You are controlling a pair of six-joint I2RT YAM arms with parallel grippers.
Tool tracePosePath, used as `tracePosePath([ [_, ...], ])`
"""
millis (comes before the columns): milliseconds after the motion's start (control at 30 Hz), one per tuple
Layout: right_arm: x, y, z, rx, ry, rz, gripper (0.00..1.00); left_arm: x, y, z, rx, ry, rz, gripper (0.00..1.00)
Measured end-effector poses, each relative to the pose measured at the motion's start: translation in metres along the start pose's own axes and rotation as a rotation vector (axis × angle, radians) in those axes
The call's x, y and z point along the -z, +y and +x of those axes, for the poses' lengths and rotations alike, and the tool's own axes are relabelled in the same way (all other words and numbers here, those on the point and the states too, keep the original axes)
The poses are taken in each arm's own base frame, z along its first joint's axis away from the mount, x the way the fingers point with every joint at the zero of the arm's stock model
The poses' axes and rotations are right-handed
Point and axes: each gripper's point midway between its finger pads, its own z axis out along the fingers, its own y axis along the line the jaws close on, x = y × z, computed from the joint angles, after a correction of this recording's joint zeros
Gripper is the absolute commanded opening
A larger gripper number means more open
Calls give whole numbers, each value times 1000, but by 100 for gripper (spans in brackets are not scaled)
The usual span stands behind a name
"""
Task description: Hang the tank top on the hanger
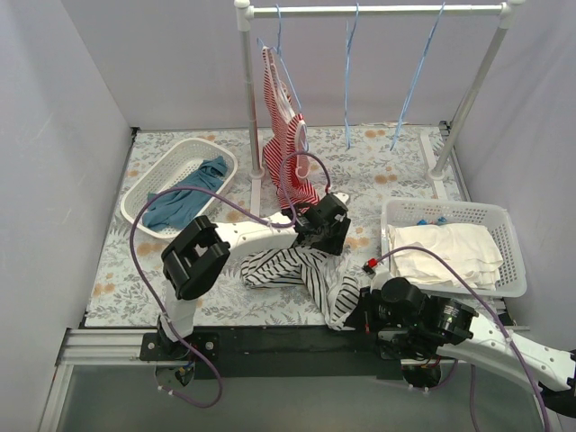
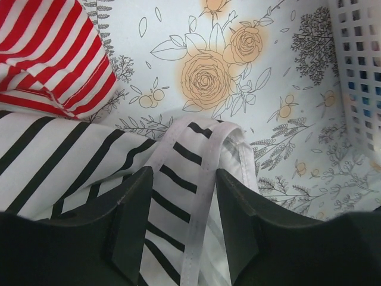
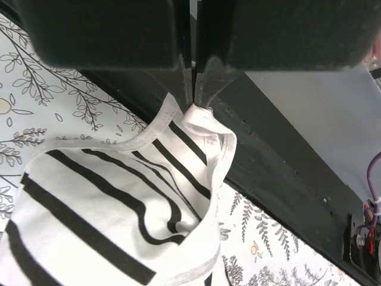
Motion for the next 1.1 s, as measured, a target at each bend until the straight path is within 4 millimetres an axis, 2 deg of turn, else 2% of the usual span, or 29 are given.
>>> tracePosePath([
  [33,0,0,0,-4,-2,3,1,-4,0,2,-6,7,-5,46],
  [133,0,-2,-2,-14,-11,16,1,-13,0,7,-24,13,-25,28],
  [167,-1,-3,-2,-14,-15,21,1,-14,0,8,-27,15,-33,17],
  [267,-2,-7,-3,-15,-18,41,1,-15,0,10,-37,8,-48,1],
  [367,-1,-13,-5,-15,-26,77,1,-15,1,7,-41,-20,-65,0],
  [467,3,-15,-13,-15,-53,115,1,-1,12,10,-29,-56,-99,0],
  [533,7,-14,-21,-14,-77,136,1,21,20,9,-13,-95,-115,0],
  [600,12,-15,-29,-17,-106,164,1,50,24,-1,15,-168,-112,0],
  [767,26,-14,-52,-24,-190,219,1,149,18,-46,130,-439,-5,0],
  [800,30,-12,-58,-26,-211,221,1,164,17,-51,148,-481,19,0],
  [867,40,-5,-73,-27,-263,230,1,195,18,-58,185,-561,64,0],
  [933,53,5,-92,-21,-315,236,1,215,23,-58,209,-608,86,0],
  [1100,97,42,-157,20,-502,251,1,267,43,-59,280,-740,96,0],
])
